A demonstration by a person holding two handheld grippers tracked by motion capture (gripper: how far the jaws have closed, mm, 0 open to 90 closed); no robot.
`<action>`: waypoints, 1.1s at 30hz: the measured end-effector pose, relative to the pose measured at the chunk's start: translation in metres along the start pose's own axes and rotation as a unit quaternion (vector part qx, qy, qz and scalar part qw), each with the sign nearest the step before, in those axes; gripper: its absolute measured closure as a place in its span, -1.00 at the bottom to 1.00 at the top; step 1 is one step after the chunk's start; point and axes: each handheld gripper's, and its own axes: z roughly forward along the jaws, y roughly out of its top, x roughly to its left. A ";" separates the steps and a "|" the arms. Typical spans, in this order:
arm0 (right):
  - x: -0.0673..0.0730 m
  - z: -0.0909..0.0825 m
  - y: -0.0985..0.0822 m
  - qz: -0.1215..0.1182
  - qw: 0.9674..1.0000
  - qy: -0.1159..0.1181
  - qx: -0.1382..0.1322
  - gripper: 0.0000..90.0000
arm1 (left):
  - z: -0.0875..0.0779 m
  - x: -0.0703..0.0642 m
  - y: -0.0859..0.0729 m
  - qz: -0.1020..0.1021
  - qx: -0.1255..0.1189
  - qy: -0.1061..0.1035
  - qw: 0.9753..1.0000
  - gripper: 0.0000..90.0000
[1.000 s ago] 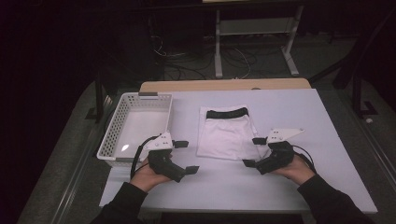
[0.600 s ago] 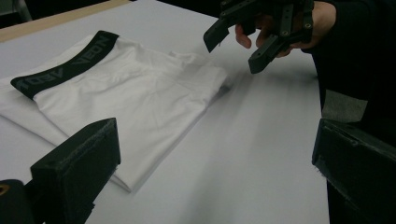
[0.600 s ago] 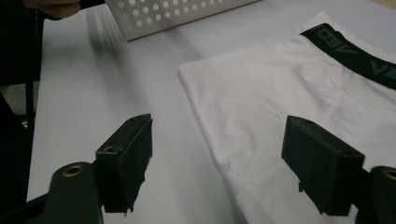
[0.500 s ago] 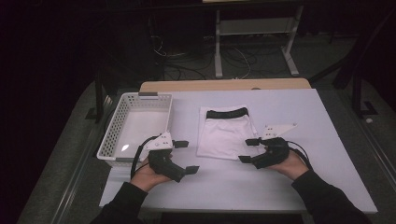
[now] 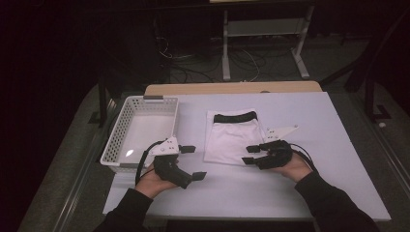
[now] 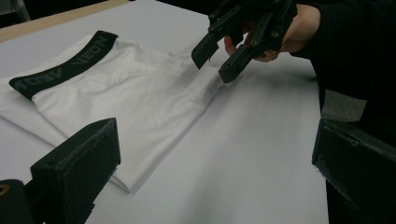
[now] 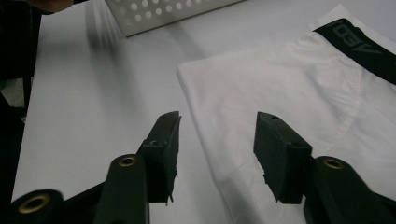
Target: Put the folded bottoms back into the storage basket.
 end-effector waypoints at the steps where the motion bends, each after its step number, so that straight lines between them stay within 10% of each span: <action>1: 0.000 0.001 0.000 -0.001 1.000 0.001 0.001 0.18 | 0.000 0.000 0.000 0.001 0.000 0.000 1.000 -0.99; 33: -0.004 0.043 0.001 -0.040 0.997 0.003 0.068 0.51 | -0.001 0.000 0.000 0.000 -0.002 0.000 1.000 -0.99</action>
